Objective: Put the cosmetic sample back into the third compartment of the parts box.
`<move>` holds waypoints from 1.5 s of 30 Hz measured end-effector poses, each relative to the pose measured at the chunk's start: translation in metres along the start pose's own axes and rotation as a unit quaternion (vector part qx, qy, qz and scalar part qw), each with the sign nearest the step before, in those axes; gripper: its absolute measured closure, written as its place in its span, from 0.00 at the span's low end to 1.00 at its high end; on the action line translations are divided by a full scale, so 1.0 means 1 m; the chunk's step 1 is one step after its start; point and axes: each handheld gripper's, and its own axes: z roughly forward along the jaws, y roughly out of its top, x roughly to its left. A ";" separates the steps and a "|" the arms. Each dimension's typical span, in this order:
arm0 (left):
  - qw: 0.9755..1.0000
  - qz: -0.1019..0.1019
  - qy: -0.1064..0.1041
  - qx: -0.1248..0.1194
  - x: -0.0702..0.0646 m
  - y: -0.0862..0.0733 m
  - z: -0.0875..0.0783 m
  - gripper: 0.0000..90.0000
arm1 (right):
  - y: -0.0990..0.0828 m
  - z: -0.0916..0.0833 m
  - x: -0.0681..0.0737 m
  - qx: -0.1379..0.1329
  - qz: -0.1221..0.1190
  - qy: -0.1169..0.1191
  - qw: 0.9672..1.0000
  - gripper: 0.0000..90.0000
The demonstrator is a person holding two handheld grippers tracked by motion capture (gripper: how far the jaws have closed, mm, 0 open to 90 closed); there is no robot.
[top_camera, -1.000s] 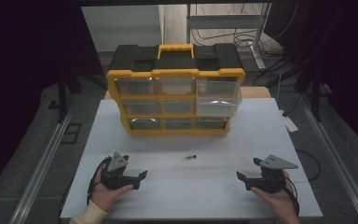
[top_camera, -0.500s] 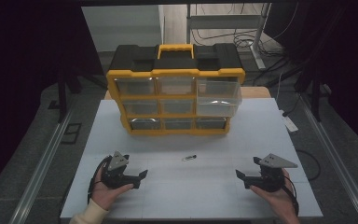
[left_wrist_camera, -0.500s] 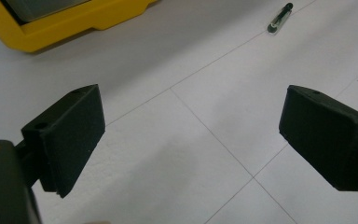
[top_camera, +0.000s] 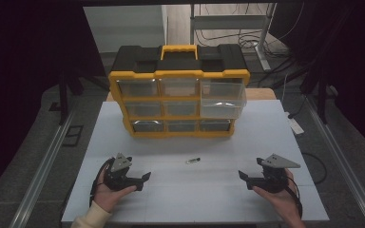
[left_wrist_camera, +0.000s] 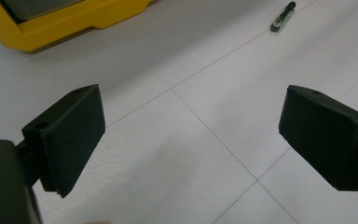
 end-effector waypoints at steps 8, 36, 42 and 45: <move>1.000 0.000 0.000 0.000 0.000 0.000 0.000 0.09 | 0.007 0.003 0.006 0.005 -0.011 0.007 1.000 0.16; 1.000 -0.003 0.001 -0.005 0.000 0.000 -0.002 0.09 | 0.040 0.015 0.021 0.019 -0.062 0.049 0.997 0.16; 1.000 -0.002 0.000 -0.004 0.000 0.000 -0.002 0.09 | 0.045 0.017 0.023 0.023 -0.072 0.056 0.996 0.16; 1.000 -0.003 0.000 -0.004 0.000 0.000 -0.002 0.09 | 0.048 0.019 0.024 0.024 -0.079 0.062 0.995 0.16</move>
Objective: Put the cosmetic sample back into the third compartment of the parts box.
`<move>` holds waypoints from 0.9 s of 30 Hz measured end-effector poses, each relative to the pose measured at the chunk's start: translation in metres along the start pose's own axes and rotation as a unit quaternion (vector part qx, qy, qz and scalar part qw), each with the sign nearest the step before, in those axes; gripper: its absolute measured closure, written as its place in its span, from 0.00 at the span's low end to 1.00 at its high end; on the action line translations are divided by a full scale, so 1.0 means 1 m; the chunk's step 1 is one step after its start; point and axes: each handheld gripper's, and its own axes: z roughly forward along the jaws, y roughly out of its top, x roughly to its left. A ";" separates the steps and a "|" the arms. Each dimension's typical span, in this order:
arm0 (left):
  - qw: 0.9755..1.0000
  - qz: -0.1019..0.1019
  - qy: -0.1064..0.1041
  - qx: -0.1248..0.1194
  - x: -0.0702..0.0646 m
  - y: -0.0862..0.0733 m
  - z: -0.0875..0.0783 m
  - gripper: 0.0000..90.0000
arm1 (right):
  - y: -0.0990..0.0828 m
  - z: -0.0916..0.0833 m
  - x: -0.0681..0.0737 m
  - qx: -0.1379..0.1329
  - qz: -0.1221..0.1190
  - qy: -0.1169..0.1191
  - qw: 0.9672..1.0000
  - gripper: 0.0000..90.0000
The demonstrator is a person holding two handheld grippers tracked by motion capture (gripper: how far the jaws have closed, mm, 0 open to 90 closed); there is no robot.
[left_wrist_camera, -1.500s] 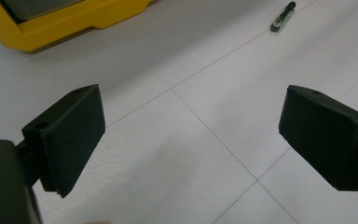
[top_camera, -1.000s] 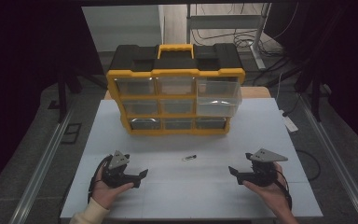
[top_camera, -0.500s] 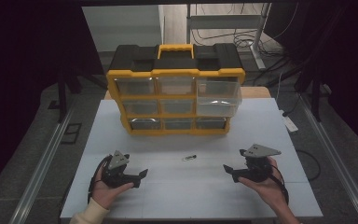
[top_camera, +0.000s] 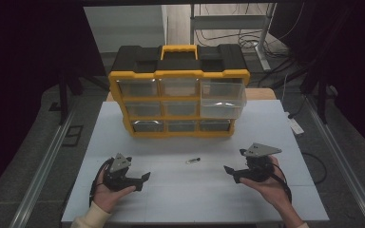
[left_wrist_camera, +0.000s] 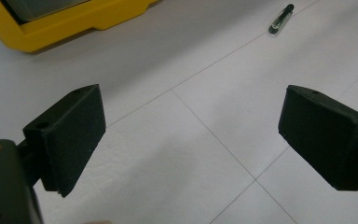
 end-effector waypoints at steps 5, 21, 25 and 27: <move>1.000 0.001 -0.002 0.000 -0.001 0.000 0.000 0.09 | 0.009 0.005 0.004 0.002 -0.018 0.010 1.000 0.16; 1.000 -0.003 -0.007 -0.008 0.001 0.000 -0.001 0.09 | 0.037 0.030 0.020 0.008 -0.055 0.049 0.997 0.16; 1.000 -0.006 -0.008 -0.009 0.001 0.000 -0.001 0.09 | 0.040 0.033 0.021 0.010 -0.059 0.053 0.997 0.15; 1.000 -0.007 -0.008 -0.010 0.001 0.000 -0.001 0.09 | 0.042 0.035 0.022 0.013 -0.062 0.056 0.996 0.15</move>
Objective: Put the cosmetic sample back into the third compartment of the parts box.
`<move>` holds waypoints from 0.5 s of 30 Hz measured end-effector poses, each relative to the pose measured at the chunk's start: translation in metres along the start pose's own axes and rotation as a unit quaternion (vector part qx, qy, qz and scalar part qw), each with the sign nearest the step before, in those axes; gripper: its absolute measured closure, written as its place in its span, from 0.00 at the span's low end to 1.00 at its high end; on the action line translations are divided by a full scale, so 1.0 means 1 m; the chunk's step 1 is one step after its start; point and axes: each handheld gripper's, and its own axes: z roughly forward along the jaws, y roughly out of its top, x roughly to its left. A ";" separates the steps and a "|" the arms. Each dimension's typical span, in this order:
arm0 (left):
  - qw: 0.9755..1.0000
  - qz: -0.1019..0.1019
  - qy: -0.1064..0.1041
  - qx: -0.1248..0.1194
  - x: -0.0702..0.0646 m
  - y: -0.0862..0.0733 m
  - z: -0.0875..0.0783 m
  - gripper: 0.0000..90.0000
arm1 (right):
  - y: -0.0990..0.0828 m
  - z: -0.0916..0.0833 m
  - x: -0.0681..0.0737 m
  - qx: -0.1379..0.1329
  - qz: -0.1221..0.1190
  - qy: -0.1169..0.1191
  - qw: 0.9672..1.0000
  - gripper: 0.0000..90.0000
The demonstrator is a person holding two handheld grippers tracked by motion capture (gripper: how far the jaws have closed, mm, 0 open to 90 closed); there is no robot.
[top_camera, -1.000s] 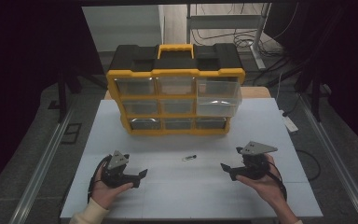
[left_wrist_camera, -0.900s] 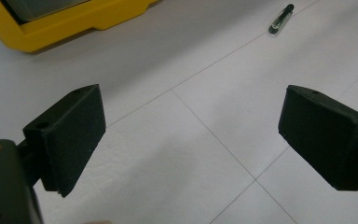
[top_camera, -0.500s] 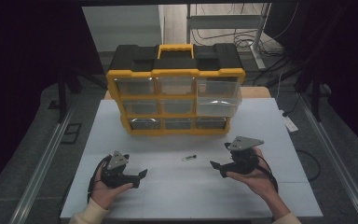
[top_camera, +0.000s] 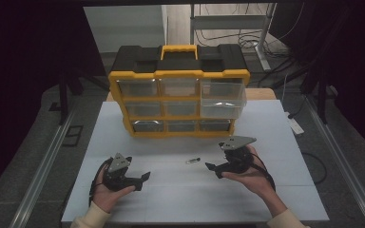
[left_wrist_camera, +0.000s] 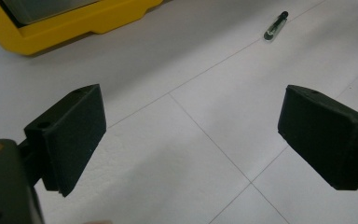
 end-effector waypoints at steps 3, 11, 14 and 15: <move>1.000 0.000 0.000 0.000 0.000 0.000 0.000 0.09 | 0.003 0.003 0.000 0.003 -0.004 0.003 1.000 0.15; 1.000 0.004 -0.001 0.003 0.000 0.000 0.001 0.09 | 0.011 0.009 0.001 0.004 -0.016 0.012 1.000 0.14; 1.000 0.006 0.000 0.001 -0.001 0.000 0.000 0.09 | 0.014 0.013 0.002 0.005 -0.022 0.018 1.000 0.14; 1.000 0.006 0.000 0.002 0.000 0.000 0.000 0.09 | 0.014 0.014 0.002 0.006 -0.023 0.019 1.000 0.14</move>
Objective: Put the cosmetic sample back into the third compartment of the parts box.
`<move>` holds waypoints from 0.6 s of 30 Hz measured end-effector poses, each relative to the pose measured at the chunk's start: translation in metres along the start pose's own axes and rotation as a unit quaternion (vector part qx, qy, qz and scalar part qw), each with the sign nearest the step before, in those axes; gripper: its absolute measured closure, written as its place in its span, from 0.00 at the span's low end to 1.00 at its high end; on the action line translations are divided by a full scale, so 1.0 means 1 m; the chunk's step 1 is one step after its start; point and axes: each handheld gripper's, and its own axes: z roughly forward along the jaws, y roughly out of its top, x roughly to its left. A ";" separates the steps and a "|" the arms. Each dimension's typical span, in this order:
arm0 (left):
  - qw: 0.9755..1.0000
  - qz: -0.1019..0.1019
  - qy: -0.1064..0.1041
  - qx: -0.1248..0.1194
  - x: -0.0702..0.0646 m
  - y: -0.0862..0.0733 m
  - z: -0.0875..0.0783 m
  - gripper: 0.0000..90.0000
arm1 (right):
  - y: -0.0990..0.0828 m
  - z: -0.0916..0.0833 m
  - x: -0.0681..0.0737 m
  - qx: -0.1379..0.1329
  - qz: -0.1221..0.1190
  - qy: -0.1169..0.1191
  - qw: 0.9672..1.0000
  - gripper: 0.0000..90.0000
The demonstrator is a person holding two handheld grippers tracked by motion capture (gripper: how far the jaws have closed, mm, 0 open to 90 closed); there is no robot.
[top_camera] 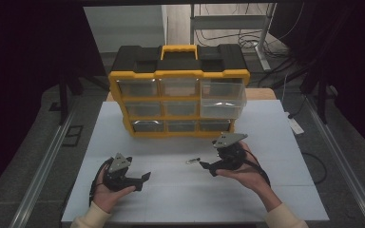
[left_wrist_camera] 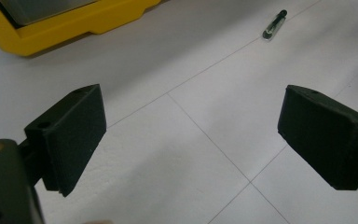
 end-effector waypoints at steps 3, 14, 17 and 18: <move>1.000 -0.001 0.000 0.001 0.000 0.000 0.000 0.09 | 0.002 0.003 0.001 0.001 -0.001 0.005 1.000 0.15; 1.000 0.000 -0.001 0.002 0.000 0.000 0.001 0.09 | 0.012 0.018 0.002 0.015 -0.017 0.020 1.000 0.16; 1.000 0.000 -0.001 0.003 -0.001 0.000 0.001 0.09 | 0.012 0.023 0.001 0.021 -0.018 0.024 0.999 0.16; 1.000 0.001 -0.002 0.002 -0.001 0.000 0.000 0.09 | 0.011 0.026 0.000 0.028 -0.022 0.023 0.999 0.16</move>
